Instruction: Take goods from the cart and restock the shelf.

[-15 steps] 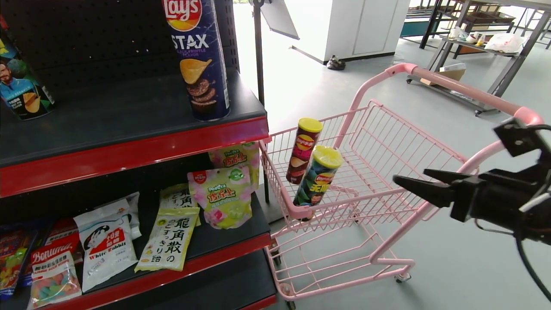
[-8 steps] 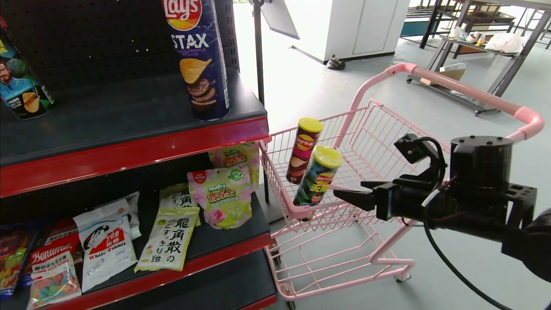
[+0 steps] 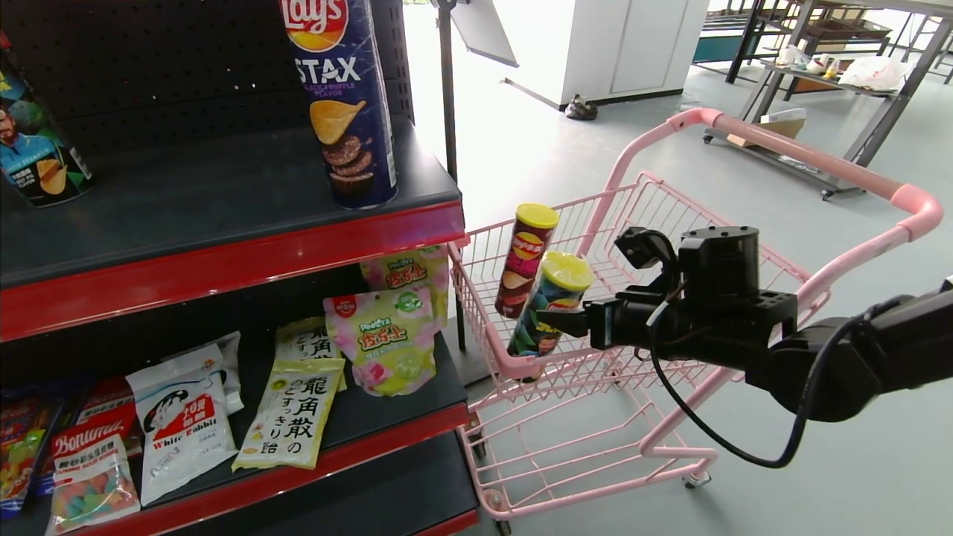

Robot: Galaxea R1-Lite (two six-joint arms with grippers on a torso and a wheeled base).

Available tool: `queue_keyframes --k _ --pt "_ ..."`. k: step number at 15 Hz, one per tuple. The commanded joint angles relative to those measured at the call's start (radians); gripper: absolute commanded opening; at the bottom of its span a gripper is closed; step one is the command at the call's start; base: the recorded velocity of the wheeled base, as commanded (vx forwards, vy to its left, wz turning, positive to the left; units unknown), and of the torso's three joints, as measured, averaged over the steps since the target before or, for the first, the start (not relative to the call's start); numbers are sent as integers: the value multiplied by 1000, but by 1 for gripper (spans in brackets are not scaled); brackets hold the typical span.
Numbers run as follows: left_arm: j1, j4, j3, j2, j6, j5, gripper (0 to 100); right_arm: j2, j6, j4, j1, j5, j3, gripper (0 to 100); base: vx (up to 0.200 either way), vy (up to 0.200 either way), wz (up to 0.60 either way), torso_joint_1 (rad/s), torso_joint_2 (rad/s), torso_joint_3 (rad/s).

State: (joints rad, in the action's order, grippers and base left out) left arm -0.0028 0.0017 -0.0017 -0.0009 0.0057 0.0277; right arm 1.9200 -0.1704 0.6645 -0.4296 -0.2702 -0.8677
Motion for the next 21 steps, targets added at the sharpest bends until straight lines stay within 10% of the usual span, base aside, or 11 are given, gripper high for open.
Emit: queue_keyframes --k 1,11,12,21 --pt "0 0 0 1 0 0 100 79 8 1 3 9 -56 100 0 0 0 0 0 0" --pt "0 0 0 1 0 1 100 191 3 50 -1 22 -139 100 0 0 0 0 0 0" --pt "1 0 0 1 0 0 100 209 5 55 -1 22 -143 0 0 0 0 0 0 0" --pt "0 0 0 1 0 0 100 8 14 121 -34 80 -91 0 0 0 0 0 0 0"
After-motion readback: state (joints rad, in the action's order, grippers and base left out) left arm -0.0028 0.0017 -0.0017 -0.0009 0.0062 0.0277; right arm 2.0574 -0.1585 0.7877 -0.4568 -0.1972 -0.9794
